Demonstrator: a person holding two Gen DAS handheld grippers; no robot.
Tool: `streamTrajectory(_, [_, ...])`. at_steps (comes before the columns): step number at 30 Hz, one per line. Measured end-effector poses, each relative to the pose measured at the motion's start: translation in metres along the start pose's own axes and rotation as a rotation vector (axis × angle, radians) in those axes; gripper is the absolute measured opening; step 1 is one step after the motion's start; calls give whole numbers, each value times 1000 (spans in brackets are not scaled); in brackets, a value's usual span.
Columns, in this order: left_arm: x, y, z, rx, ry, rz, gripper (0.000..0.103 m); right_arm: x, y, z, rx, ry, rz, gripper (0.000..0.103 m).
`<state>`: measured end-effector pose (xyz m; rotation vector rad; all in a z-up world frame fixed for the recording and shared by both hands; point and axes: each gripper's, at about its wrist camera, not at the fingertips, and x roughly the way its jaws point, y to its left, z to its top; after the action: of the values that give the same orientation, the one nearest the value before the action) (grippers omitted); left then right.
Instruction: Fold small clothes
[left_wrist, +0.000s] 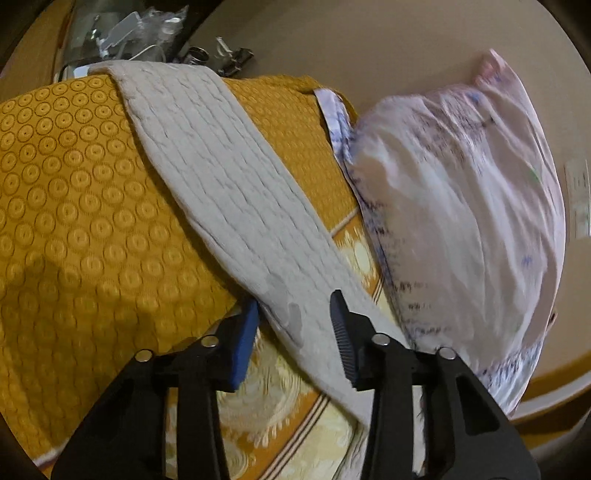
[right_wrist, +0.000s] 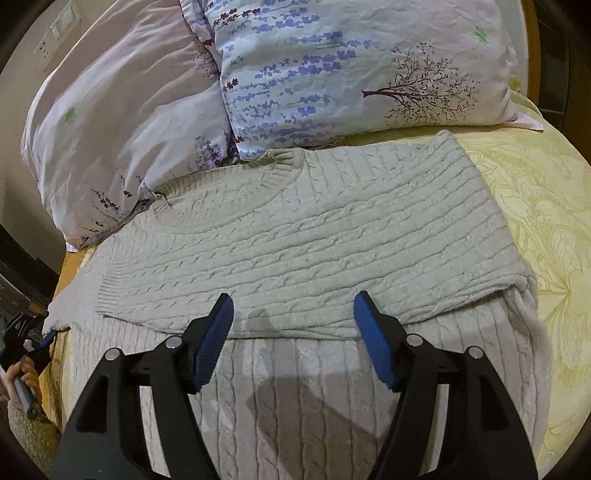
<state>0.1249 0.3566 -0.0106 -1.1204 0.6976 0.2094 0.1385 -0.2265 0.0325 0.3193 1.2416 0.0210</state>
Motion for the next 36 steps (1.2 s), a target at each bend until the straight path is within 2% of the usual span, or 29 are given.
streamTrajectory(2, [1,3,6,-16,-9,-4,34,-3,-2,-1,11,1,10,68])
streamTrajectory(4, [4,5,10,-21,-16,-1,25,-5,-3,-1,15,2,18,68])
streamTrajectory(6, [4,11,13,-37,-22,1,9,-7,-4,-1,15,1,26,68])
streamTrajectory(9, [7,15,18,-54,-32,-6,6,-10,-6,-2,16,-2,38,68])
streamTrajectory(11, [2,6,15,-19,-59,-2,6,-13,-9,-2,17,-5,45,68])
streamTrajectory(15, [-10,-32,7,85,-92,-55,5,-17,-17,-1,33,-19,51,68])
streamTrajectory(18, [-15,-73,-9,180,-79,-130,5,-20,-24,0,49,-27,55,68])
streamTrajectory(22, [-10,-138,-54,344,-12,-242,5,-26,-31,2,63,-37,56,69])
streamTrajectory(27, [17,-203,-131,520,131,-353,5,-31,-37,0,71,-43,55,69])
streamTrajectory(29, [36,-220,-174,615,202,-350,5,-34,-39,-2,70,-45,52,69])
streamTrajectory(32, [68,-227,-225,684,320,-314,5,-36,-42,-3,63,-44,45,69])
streamTrajectory(34, [87,-222,-253,716,394,-266,5,-38,-42,-4,54,-41,42,69])
streamTrajectory(36, [98,-215,-267,732,431,-234,5,-39,-40,-3,38,-38,36,69])
